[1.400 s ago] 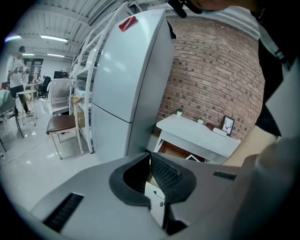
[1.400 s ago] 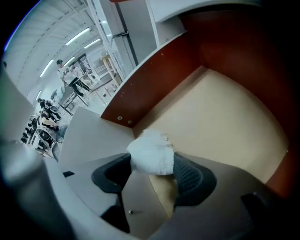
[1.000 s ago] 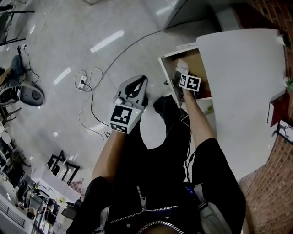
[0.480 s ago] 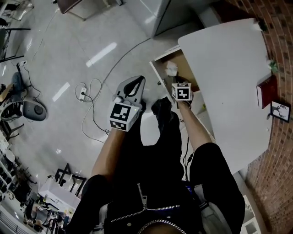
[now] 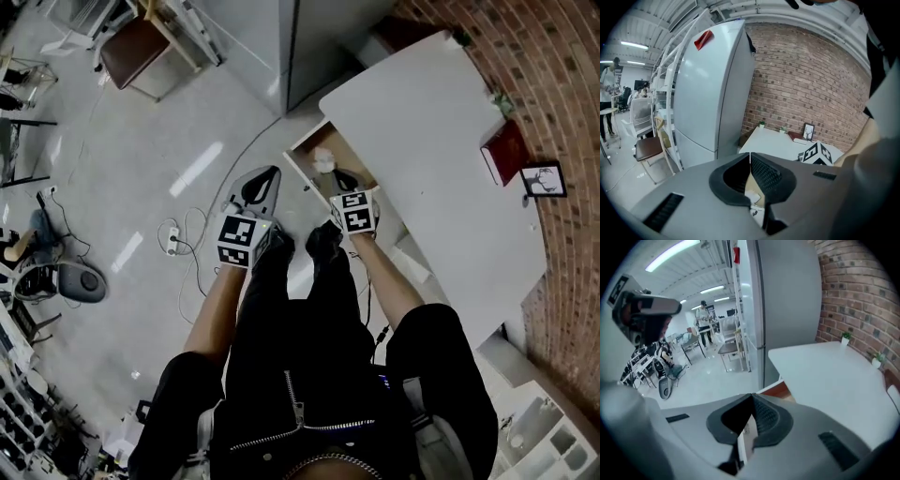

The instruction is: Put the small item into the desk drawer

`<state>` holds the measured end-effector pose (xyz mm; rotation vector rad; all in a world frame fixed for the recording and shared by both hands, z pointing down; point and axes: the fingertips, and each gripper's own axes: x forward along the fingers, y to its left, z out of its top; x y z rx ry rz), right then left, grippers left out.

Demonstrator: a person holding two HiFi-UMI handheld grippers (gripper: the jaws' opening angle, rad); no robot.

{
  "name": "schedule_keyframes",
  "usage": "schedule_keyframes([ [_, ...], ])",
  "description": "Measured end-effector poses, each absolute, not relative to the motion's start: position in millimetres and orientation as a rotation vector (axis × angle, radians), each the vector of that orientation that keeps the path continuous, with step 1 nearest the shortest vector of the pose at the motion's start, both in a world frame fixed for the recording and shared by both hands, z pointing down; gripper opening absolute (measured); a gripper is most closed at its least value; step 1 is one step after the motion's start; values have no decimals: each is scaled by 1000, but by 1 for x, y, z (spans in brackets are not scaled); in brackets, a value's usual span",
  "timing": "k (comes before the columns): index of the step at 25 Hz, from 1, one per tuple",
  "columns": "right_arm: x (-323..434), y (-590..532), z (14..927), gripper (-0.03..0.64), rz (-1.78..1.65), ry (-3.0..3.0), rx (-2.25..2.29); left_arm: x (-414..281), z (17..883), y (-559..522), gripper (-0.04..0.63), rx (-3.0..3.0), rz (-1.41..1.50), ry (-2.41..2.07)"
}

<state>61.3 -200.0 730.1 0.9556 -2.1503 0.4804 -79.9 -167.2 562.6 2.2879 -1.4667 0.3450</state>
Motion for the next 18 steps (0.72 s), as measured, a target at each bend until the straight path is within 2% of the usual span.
schedule_keyframes([
  [18,86,-205,467,5,215,-2494,1370,-81,438,-185,23,2563,243,-1486],
])
